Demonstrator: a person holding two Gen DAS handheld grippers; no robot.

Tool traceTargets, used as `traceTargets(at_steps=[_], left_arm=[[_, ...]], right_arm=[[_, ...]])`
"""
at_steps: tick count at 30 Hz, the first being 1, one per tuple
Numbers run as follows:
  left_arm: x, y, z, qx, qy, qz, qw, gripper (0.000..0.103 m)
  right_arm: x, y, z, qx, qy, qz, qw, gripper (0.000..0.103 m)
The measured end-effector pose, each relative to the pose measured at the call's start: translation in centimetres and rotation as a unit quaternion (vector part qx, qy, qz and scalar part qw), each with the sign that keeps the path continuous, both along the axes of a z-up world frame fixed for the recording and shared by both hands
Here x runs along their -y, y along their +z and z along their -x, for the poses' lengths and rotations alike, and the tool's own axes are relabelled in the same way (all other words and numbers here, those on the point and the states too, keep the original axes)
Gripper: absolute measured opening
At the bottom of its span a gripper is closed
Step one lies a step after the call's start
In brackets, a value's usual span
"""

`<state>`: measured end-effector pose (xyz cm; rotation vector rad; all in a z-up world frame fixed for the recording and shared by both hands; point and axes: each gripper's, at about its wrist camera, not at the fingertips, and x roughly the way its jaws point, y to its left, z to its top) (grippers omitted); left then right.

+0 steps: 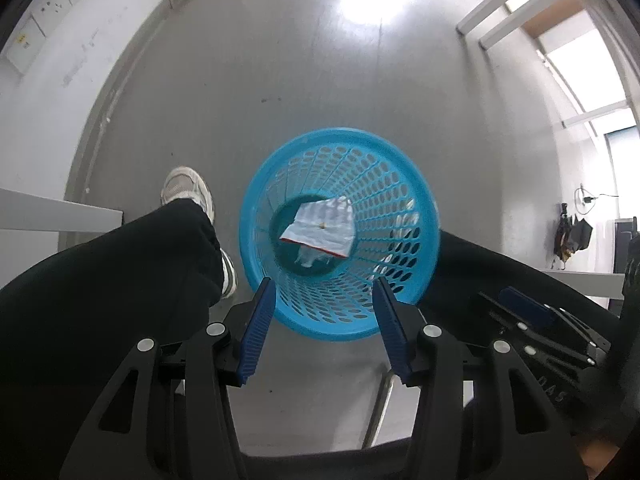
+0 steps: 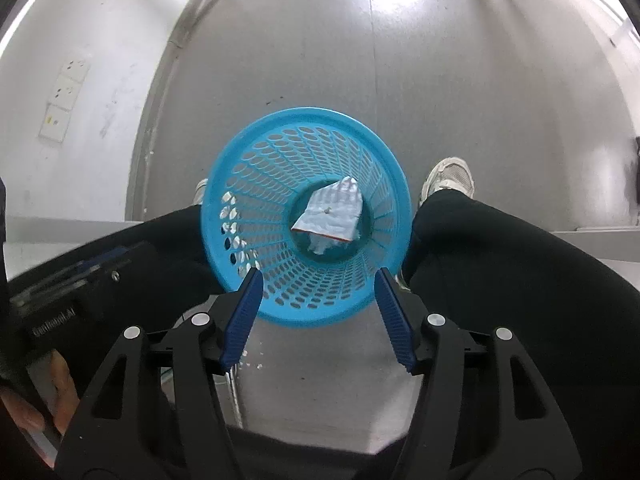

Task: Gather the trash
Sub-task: 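Open the left tool over the wastebasket while the right tool also releases its plastic, then raise both tools back up to the trash pile on the table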

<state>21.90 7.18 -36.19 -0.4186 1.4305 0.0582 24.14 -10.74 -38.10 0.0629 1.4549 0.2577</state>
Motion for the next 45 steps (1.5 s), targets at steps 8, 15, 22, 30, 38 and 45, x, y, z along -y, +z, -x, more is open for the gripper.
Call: traceTargets(at_steps=[8,15,22,30,38,45], left_arm=[[0.8,4.9,3.9,0.066,-0.024,-0.061,0.9957,0.059],[2.2,8.1,7.0,0.098,-0.050,-0.061,0.9921,0.066],[2.8,12.4,11.0,0.149,-0.057,-0.052,0.9859,0.074],[2.1,17.8,15.6,0.225,-0.046,-0.064,0.9711,0.093],[1.5,24.5,18.5,0.320,-0.039,-0.103,0.9411,0.097],[1.2,29.9,18.2,0.383,-0.050,-0.115,0.9151,0.097]], right_arm=[[0.1,5.0,4.0,0.071,0.027,0.018,0.997,0.060],[1.7,9.8,7.8,0.131,0.041,0.003,0.991,0.065],[3.2,14.8,12.2,0.193,0.055,-0.021,0.980,0.078],[5.3,20.4,15.9,0.261,0.060,-0.054,0.962,0.085],[7.3,26.2,17.9,0.319,0.048,-0.093,0.942,0.093],[7.7,32.6,18.2,0.397,0.044,-0.098,0.911,0.094]])
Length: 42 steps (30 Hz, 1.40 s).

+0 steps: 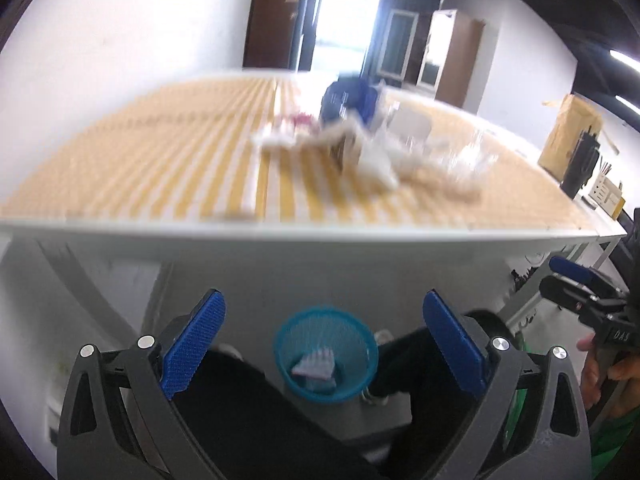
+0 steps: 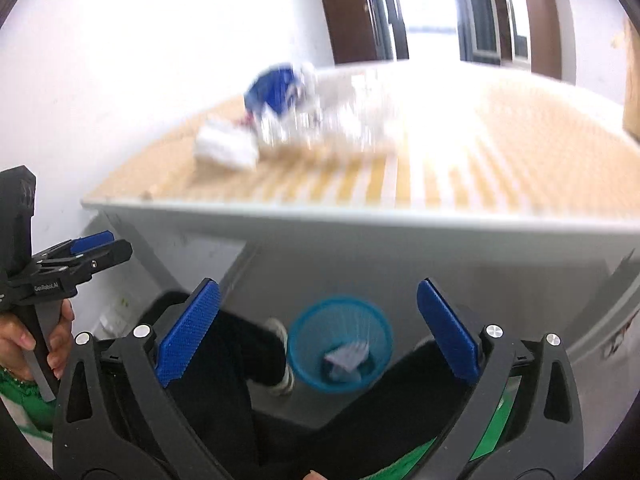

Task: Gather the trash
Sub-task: 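Raise both tools back up to the trash pile on the table, then grasp the white tissue with the left tool while the right tool grasps clear plastic wrap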

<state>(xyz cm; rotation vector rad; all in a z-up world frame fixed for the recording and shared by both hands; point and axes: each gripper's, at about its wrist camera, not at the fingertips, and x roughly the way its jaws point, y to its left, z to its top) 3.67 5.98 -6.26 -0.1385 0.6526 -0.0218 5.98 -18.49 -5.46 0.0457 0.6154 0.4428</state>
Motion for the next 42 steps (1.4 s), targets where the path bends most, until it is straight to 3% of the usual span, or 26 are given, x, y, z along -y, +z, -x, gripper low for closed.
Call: traceTargets(at_steps=[5,11,17,26,30,31,32,33,34,35,36,37,42], left_arm=[[-0.1,2.8,-1.8,0.030,-0.007,0.002,0.9995,0.097],[0.1,5.0,-4.8,0.034,-0.023,0.007,0.9991,0.097],[0.2,5.6,-8.8,0.017,-0.036,0.010,0.9992,0.096],[0.5,4.5,-13.4,-0.026,-0.057,0.000,0.9980,0.082],[0.8,3.8,-14.5,-0.044,-0.070,0.001,0.9966,0.058],[0.8,3.6,-14.7,-0.045,-0.070,0.001,0.9965,0.048],[0.8,3.5,-14.8,-0.046,-0.068,-0.001,0.9967,0.040],[0.9,3.4,-14.9,-0.046,-0.068,-0.005,0.9966,0.022],[1.0,3.4,-14.8,-0.044,-0.067,-0.008,0.9968,0.012],[1.0,3.5,-14.9,-0.040,-0.063,-0.008,0.9972,0.012],[0.9,3.6,-14.8,-0.034,-0.059,-0.007,0.9977,0.012],[0.8,3.8,-14.6,-0.028,-0.055,-0.006,0.9980,0.010],[1.0,5.0,-14.1,-0.006,-0.051,-0.013,0.9986,0.010]], right_arm=[[0.4,3.2,-2.4,0.027,-0.017,-0.012,0.999,0.094],[0.8,5.4,-6.3,0.031,-0.021,-0.027,0.999,0.094],[0.0,5.5,-10.2,0.015,-0.026,-0.019,0.999,0.093],[-0.7,4.4,-15.4,-0.027,-0.026,-0.022,0.999,0.079],[-1.0,3.4,-16.4,-0.049,-0.015,-0.026,0.998,0.066],[-1.1,3.2,-16.6,-0.054,-0.010,-0.026,0.998,0.058],[-1.2,3.1,-16.6,-0.052,-0.008,-0.026,0.998,0.058],[-1.1,3.1,-16.6,-0.050,-0.008,-0.026,0.998,0.056],[-1.1,3.1,-16.4,-0.048,-0.008,-0.027,0.998,0.053],[-1.0,3.2,-16.2,-0.045,-0.009,-0.027,0.999,0.052],[-0.8,3.4,-16.0,-0.039,-0.012,-0.028,0.999,0.043],[-0.6,3.6,-15.8,-0.033,-0.015,-0.030,0.999,0.040],[0.1,3.9,-15.3,-0.024,-0.024,-0.027,0.999,0.036]])
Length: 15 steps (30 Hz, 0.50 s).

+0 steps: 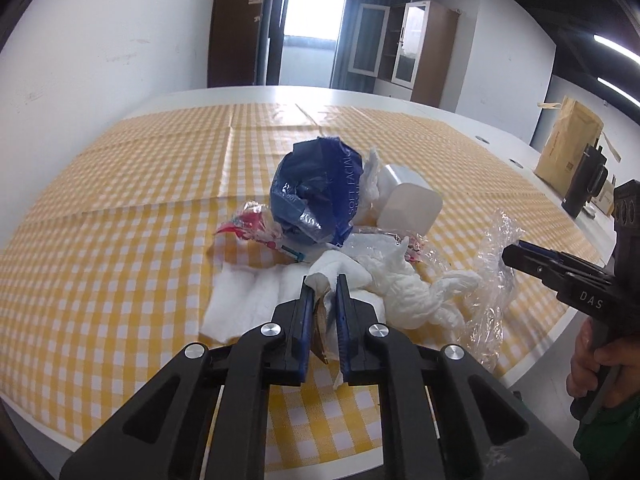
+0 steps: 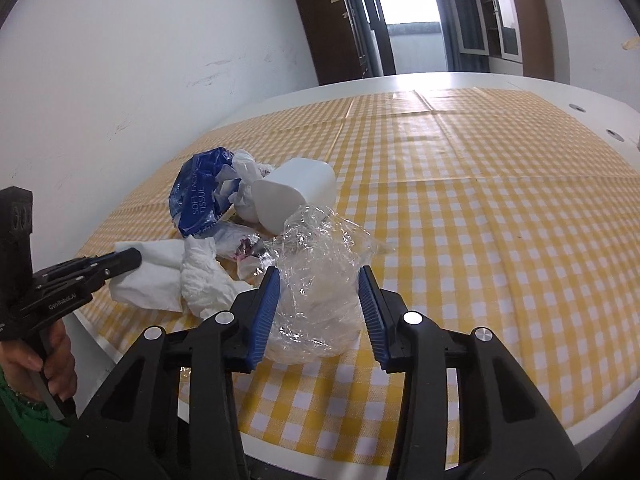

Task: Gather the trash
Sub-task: 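Grasp the white tissue with the left tool while the right tool grasps clear plastic wrap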

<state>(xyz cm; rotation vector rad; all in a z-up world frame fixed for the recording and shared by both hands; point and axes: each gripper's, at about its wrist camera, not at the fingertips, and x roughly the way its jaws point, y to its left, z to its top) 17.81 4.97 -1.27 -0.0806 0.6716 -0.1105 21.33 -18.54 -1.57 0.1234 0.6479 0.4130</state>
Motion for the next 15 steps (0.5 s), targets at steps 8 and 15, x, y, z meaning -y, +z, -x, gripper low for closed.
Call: traceTargets(at_steps=[8,15], left_arm=[[-0.2,2.7,1.7,0.038,0.017,-0.006,0.9991,0.009],[-0.6,5.3,3.3,0.069,0.034,-0.006,0.9970,0.009]], right_arm=[[0.8,1.7,2.2,0.035,-0.012,0.000,0.999,0.021],[1.1,2.5,3.8,0.052,-0.012,0.005,0.999,0.019]])
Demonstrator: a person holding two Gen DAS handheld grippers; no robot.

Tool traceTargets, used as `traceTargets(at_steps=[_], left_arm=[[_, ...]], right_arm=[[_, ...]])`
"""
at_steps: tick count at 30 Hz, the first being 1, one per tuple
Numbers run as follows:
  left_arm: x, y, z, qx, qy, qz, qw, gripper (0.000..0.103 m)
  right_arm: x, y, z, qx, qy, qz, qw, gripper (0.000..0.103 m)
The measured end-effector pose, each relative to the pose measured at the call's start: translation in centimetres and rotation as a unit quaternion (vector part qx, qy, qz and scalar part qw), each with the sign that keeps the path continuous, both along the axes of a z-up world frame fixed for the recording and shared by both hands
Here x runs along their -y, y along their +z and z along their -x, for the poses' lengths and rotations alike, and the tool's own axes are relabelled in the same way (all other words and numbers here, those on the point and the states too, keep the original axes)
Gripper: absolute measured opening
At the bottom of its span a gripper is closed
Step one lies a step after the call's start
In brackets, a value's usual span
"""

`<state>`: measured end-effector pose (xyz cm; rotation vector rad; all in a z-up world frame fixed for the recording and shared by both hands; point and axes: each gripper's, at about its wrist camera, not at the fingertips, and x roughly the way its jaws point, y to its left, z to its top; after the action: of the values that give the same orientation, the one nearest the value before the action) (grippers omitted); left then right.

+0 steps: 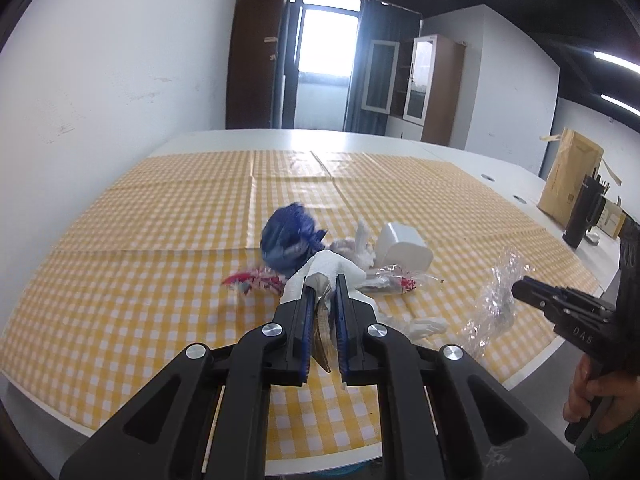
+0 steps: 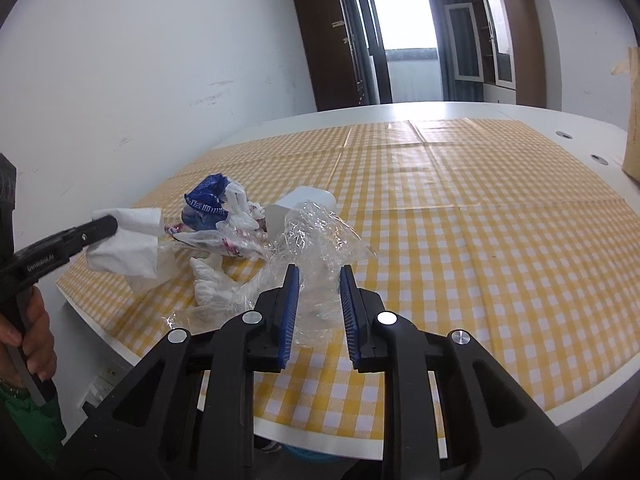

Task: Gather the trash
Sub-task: 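Grasp the white tissue with the left tool while the right tool grasps clear plastic wrap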

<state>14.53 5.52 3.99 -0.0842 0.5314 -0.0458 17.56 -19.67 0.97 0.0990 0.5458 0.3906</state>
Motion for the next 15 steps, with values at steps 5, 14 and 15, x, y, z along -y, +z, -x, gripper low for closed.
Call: traceTargets(at_steps=[5,14,15], left_arm=[[0.1,1.4,1.3,0.016,0.002,-0.004,0.9999,0.008],[-0.6,3.0,3.2,0.037,0.012,0.012,0.9992,0.008],[-0.7,3.0,3.4,0.039,0.013,0.014,0.9991,0.008]], right_arm=[[0.1,1.1,1.5,0.017,0.002,0.002,1.000,0.019],[0.3,2.2,4.3,0.036,0.004,0.000,0.999,0.019],[0.3,2.3,4.6,0.037,0.006,-0.001,0.999,0.019]])
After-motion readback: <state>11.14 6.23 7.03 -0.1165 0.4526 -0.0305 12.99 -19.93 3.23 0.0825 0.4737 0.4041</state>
